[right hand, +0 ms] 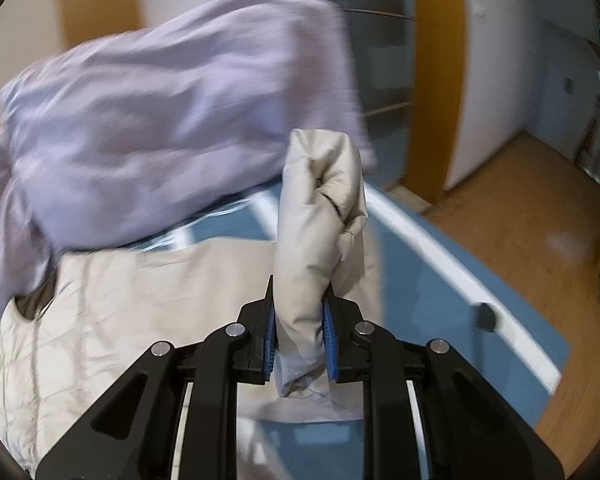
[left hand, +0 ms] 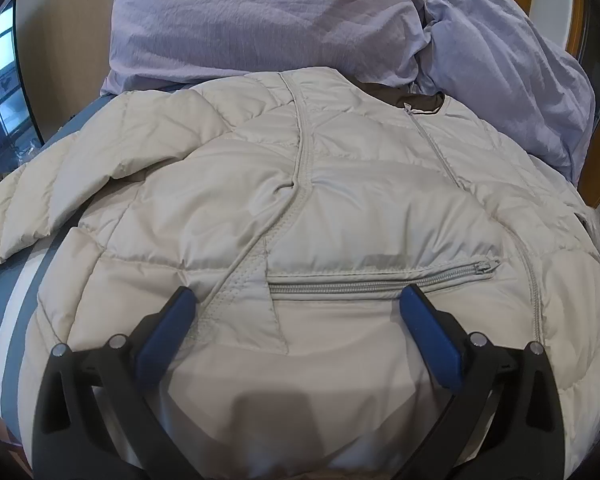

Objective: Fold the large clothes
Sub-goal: 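Grasp the jacket sleeve cuff with the right gripper and lift it, then lay the sleeve across the jacket back and open the right gripper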

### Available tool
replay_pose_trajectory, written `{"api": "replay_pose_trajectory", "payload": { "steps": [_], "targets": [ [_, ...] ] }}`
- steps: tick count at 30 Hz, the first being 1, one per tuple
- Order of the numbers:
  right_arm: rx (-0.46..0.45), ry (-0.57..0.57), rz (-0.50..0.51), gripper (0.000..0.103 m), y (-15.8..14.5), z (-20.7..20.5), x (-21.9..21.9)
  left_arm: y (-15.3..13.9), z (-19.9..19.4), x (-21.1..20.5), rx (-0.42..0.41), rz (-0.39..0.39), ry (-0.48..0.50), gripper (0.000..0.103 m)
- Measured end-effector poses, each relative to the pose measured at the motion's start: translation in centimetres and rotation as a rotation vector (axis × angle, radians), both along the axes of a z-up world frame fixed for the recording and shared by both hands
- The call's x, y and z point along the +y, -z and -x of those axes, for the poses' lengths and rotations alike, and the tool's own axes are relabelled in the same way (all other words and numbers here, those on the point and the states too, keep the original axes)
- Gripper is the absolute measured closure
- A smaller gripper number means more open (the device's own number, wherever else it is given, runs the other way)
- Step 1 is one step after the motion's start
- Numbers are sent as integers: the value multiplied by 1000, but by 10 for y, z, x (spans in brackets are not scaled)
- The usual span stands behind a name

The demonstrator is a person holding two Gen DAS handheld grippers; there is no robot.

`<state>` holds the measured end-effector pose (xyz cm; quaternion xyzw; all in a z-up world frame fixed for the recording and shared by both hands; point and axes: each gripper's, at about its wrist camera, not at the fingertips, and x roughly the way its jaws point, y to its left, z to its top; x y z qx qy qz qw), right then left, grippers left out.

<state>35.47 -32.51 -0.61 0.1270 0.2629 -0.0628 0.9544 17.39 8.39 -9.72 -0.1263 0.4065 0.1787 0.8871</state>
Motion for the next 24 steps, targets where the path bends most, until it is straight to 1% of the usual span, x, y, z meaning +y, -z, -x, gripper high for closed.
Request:
{"api": "replay_pose_trajectory", "payload": {
  "steps": [1, 3, 7, 10, 12, 18, 22, 24],
  "targets": [
    [1, -43, 15, 83, -3, -6, 22, 0, 1, 0, -1, 1, 0, 2],
    [0, -99, 33, 83, -5, -11, 49, 0, 1, 0, -2, 4, 0, 2],
    [20, -253, 65, 83, -7, -19, 121, -1, 1, 0, -5, 9, 0, 2],
    [46, -328, 100, 83, -4, -22, 167, -1, 1, 0, -7, 13, 0, 2],
    [56, -378, 108, 83, 0, -20, 188, -1, 1, 0, -9, 16, 0, 2],
    [108, -550, 81, 83, 6, -11, 258, -1, 2, 2, -14, 25, 3, 2],
    [137, -634, 50, 83, 14, -7, 293, -1, 3, 3, -18, 32, 4, 2],
    [144, -661, 51, 83, 16, -5, 307, -1, 3, 3, -20, 34, 5, 2]
  ]
}}
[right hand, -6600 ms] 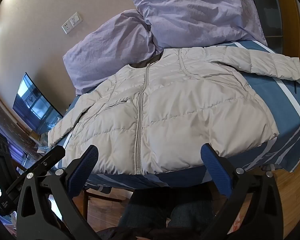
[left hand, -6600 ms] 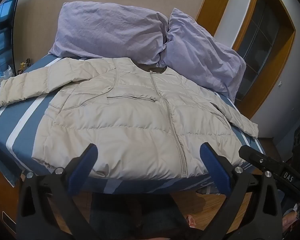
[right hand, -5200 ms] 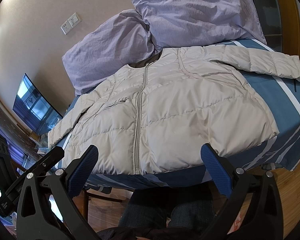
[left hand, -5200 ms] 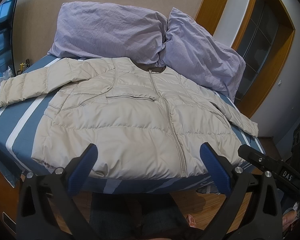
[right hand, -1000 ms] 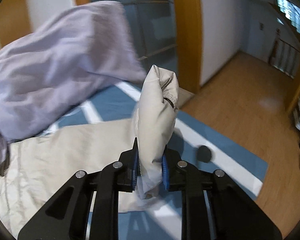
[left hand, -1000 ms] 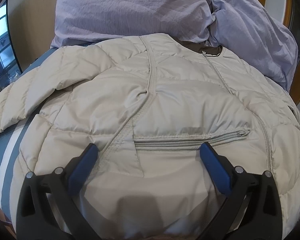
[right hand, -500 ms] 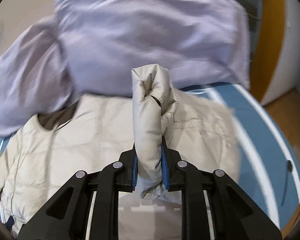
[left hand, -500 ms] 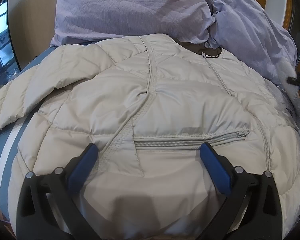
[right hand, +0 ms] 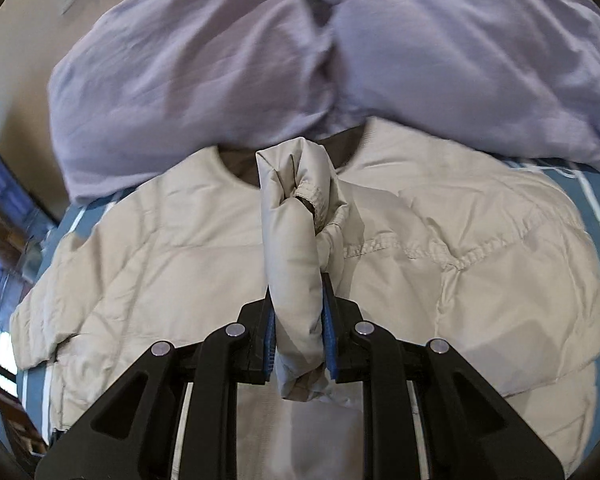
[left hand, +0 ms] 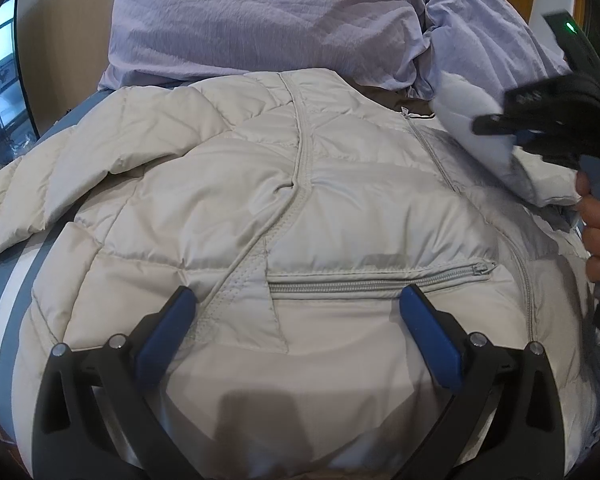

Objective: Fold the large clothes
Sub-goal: 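Lay the sleeve across the jacket back and open the right gripper, then move the left gripper to the other sleeve of the jacket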

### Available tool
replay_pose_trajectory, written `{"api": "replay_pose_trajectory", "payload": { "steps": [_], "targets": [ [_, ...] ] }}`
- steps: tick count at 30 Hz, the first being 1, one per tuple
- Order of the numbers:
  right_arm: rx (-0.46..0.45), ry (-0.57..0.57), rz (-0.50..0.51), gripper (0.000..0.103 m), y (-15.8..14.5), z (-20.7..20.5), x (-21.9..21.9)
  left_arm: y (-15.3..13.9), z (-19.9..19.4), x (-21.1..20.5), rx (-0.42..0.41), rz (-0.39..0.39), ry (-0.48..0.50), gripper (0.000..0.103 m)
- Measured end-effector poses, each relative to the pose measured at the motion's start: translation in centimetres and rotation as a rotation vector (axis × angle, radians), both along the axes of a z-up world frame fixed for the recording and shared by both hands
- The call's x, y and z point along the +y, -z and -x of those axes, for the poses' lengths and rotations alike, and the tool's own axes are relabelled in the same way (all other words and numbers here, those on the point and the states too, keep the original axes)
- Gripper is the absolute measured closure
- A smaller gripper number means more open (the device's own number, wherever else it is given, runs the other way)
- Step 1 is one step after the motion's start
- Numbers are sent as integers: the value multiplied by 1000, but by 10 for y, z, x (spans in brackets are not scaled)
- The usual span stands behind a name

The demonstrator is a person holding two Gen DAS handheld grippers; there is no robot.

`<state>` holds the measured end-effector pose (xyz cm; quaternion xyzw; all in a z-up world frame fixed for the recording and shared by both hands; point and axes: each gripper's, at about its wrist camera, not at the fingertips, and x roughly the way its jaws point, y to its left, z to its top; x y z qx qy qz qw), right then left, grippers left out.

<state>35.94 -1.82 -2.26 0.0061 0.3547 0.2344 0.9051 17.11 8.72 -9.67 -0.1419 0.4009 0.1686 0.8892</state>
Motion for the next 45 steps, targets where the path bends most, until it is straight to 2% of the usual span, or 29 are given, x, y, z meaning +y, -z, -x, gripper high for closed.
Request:
{"api": "replay_pose_trajectory", "payload": {
  "steps": [9, 14, 16, 18, 20, 23, 29, 31, 35, 39, 43, 45],
  "targets": [
    [13, -79, 35, 83, 13, 7, 54, 0, 0, 0, -5, 7, 0, 2],
    [29, -89, 82, 81, 29, 6, 60, 0, 0, 0, -7, 9, 1, 2],
    [21, -91, 93, 73, 27, 8, 60, 0, 0, 0, -6, 8, 1, 2],
    [30, -116, 83, 56, 23, 11, 61, 0, 0, 0, -6, 8, 0, 2],
    [30, -136, 70, 51, 18, 15, 62, 0, 0, 1, -6, 9, 1, 2],
    [0, -148, 52, 51, 8, 21, 58, -1, 0, 0, -7, 9, 1, 2],
    [-75, -23, 28, 50, -12, 10, 27, -1, 0, 0, -6, 9, 1, 2],
    [-97, 54, 61, 44, -11, 1, 15, -1, 0, 0, -7, 9, 1, 2],
    [-120, 161, 133, 40, 0, -14, -2, 0, 0, 0, -6, 9, 1, 2],
    [-62, 176, 130, 35, 16, -23, -9, 0, 1, 0, -7, 9, 1, 2],
    [-55, 176, 142, 29, 25, -26, -7, 0, 1, 0, -7, 9, 1, 2],
    [-47, 169, 145, 22, 30, -28, -5, 0, 1, 0, -7, 9, 1, 2]
  ]
}}
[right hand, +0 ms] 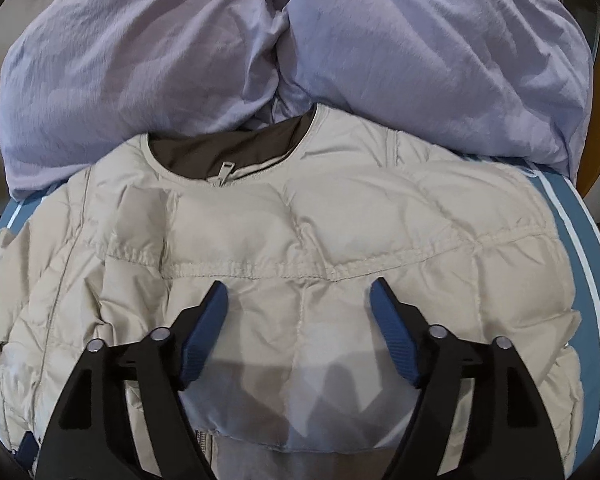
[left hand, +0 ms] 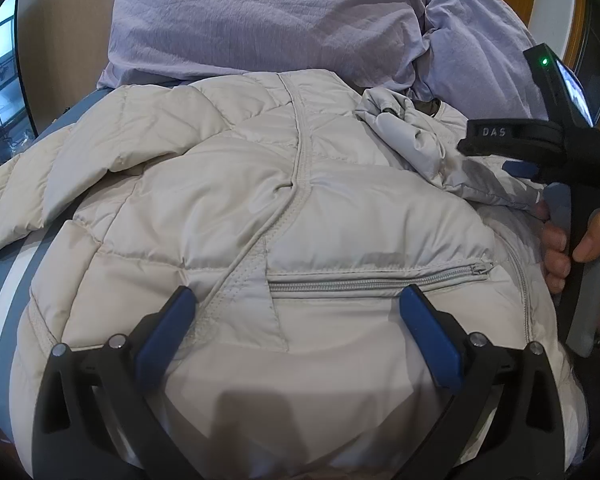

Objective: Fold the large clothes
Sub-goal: 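Move the left gripper to the other sleeve of the jacket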

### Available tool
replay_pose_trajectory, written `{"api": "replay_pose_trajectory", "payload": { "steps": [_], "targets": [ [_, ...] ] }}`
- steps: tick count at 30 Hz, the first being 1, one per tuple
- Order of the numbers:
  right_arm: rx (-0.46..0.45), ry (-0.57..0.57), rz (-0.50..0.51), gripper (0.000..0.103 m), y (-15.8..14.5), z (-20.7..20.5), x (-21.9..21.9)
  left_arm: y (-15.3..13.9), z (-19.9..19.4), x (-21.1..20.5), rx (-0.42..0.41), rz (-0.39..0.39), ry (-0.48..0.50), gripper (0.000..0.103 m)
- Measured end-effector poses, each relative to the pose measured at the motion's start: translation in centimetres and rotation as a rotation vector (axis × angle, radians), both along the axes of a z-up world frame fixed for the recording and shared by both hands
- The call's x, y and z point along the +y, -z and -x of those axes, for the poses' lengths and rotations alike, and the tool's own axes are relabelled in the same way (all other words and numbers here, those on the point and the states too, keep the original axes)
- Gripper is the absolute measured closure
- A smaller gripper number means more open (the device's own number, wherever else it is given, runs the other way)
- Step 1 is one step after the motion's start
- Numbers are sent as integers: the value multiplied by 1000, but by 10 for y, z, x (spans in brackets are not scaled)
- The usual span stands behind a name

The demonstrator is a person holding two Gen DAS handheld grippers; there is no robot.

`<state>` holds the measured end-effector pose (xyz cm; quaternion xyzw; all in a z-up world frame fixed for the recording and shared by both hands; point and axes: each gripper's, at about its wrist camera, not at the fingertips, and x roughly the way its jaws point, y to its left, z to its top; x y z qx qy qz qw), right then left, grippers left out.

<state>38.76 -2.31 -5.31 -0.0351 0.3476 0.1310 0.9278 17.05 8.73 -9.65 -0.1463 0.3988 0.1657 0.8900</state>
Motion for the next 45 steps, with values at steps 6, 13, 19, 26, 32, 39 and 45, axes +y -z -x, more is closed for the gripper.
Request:
{"api": "replay_pose_trajectory", "payload": {
  "steps": [6, 13, 19, 26, 32, 39, 45],
  "targets": [
    [-20, -4, 59, 15, 13, 0, 10, 0, 0, 0, -2, 1, 0, 2],
    [-62, 5, 82, 11, 21, 0, 10, 0, 0, -1, -1, 0, -1, 2],
    [-53, 6, 67, 9, 22, -2, 8, 0, -1, -1, 5, -1, -2, 2],
    [-40, 4, 51, 7, 23, -3, 7, -1, -2, 0, 13, 1, -1, 2],
    [-34, 3, 42, 6, 22, -5, 6, -6, 2, 2, 33, 17, -3, 2],
    [-33, 5, 36, 5, 22, -4, 6, -34, 24, 34, 6, 41, -75, 2],
    [-33, 3, 25, 4, 23, -5, 5, -51, 47, 87, 22, -44, -233, 2]
  ]
}}
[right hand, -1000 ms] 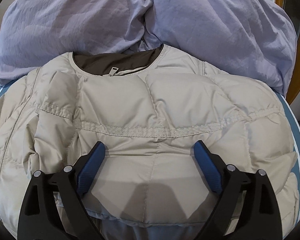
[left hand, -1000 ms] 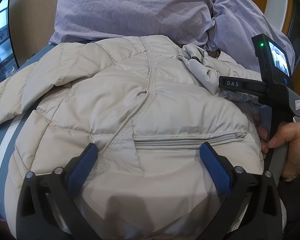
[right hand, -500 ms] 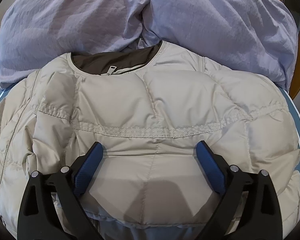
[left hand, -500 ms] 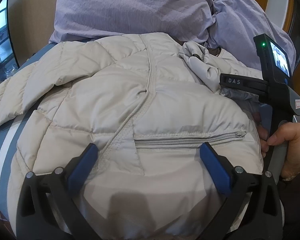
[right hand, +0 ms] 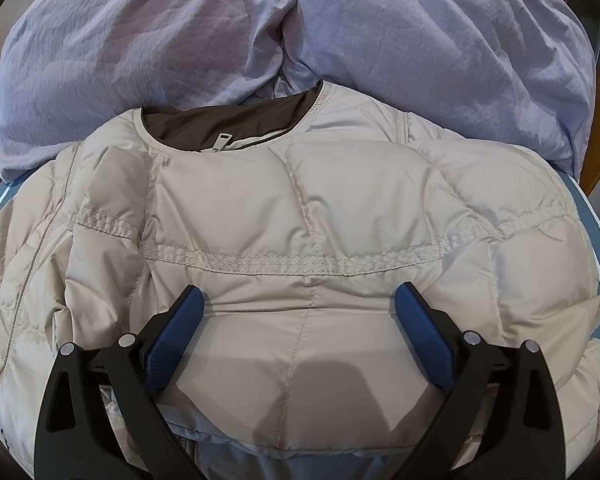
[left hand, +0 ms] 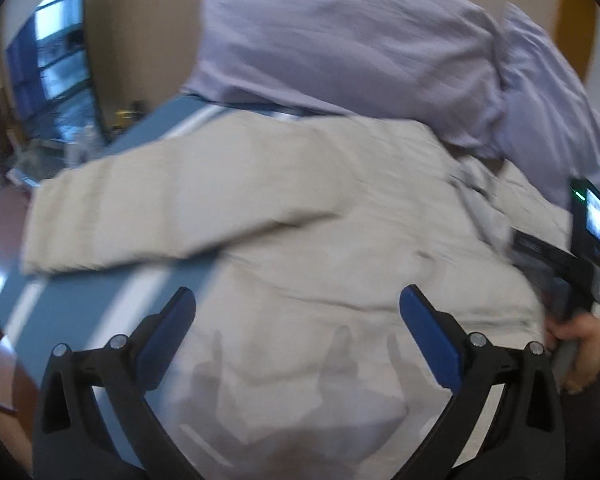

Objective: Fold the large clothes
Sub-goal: 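Move the left gripper to the other sleeve of the jacket, then grasp the other sleeve with the left gripper and lift it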

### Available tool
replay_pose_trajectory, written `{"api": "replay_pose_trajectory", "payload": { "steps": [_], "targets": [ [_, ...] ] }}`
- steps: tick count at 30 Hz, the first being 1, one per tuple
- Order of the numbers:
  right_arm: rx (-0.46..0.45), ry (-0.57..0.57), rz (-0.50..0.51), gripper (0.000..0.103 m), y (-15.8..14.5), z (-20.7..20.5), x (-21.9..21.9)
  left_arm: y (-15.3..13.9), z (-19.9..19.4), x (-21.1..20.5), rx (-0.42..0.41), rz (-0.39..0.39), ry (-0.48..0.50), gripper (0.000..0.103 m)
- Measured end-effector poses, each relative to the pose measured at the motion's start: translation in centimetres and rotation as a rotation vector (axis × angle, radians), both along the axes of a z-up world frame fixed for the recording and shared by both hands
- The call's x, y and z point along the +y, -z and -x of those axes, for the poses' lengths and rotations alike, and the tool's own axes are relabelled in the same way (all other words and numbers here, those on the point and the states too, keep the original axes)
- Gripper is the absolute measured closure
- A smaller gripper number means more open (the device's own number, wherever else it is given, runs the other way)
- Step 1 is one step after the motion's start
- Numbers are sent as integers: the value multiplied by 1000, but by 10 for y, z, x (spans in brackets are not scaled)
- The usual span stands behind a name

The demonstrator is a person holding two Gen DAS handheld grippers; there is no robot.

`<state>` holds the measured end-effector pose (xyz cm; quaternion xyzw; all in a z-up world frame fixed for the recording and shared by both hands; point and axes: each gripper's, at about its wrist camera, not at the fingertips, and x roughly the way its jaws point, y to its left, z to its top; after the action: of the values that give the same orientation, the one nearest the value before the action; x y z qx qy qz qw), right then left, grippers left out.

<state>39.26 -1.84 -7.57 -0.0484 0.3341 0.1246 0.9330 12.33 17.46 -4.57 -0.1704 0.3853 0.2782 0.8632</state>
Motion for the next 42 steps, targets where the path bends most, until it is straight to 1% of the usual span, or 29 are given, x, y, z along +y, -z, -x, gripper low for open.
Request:
{"api": "replay_pose_trajectory", "payload": {
  "steps": [3, 6, 8, 11, 14, 17, 21, 25, 28, 32, 35, 38, 42],
  "targets": [
    [1, -2, -6, 4, 0, 0, -1, 0, 11, 29, 31, -27, -71, 2],
    [1, -4, -12, 4, 1, 0, -1, 3, 27, 65, 74, -49, -164, 2],
    [2, -7, -16, 3, 1, 0, -1, 4, 38, 85, 87, -56, -211, 2],
    [3, -7, -18, 3, 1, 0, -1, 6, 55, 116, 97, -62, -282, 2],
    [3, -7, -19, 3, 1, 0, -1, 10, 69, 147, 101, -47, -347, 2],
    [3, -7, -19, 3, 1, 0, -1, 14, 83, 172, 81, 19, -390, 10],
    [3, -8, -20, 3, 1, 0, -1, 21, 99, 197, 74, 62, -441, 22],
    [3, -8, -20, 2, 1, 0, -1, 31, 112, 211, 61, 114, -477, 29],
    [4, -9, -20, 2, 1, 0, -1, 34, 117, 214, 53, 127, -484, 29],
    [4, -9, -21, 2, 1, 0, -1, 36, 117, 214, 55, 123, -488, 31],
    [4, -10, -21, 2, 1, 0, -1, 38, 115, 213, 63, 105, -489, 35],
    [4, -10, -22, 2, 1, 0, -2, 39, 113, 211, 77, 77, -493, 40],
    [4, -11, -22, 2, 1, 0, -2, 38, 111, 210, 84, 62, -500, 52]
  ]
}}
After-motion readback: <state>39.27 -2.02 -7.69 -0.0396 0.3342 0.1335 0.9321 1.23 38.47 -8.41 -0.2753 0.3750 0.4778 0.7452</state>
